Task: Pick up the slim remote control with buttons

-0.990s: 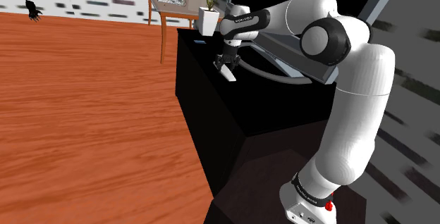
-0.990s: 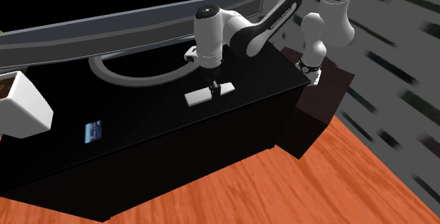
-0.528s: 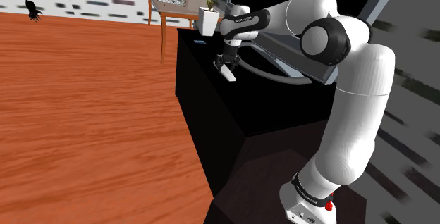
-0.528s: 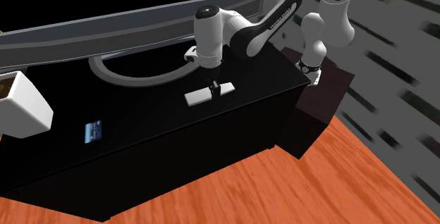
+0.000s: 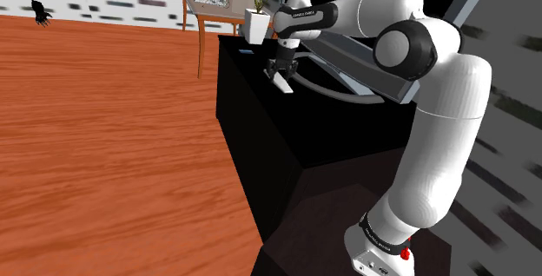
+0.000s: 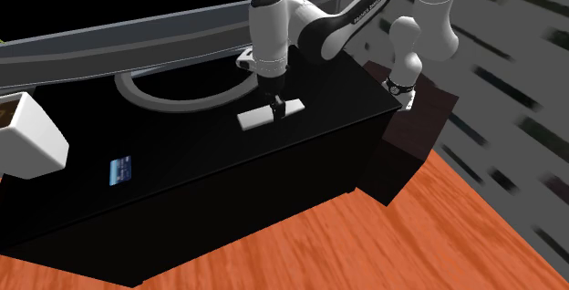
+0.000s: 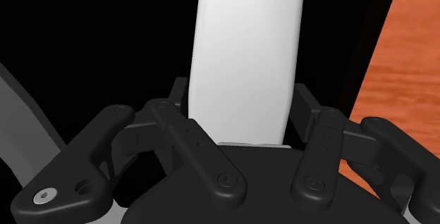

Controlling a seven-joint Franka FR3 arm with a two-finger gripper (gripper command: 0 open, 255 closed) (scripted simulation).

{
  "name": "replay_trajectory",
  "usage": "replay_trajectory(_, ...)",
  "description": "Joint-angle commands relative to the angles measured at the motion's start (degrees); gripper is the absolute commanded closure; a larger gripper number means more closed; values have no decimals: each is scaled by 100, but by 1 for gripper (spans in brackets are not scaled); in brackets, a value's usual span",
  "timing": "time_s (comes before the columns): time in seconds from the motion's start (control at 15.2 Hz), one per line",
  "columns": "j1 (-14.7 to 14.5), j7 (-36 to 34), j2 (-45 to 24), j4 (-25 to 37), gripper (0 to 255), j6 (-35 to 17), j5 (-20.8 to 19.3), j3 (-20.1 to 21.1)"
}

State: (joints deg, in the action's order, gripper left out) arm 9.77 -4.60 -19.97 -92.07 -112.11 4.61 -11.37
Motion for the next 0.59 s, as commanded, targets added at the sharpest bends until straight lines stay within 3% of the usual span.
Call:
replay_trajectory(0.0, 5, -2, 28, 118, 255, 146, -9, -6)
replay_trajectory(0.53, 11, -21, 96, 497, 255, 591, -30, -16)
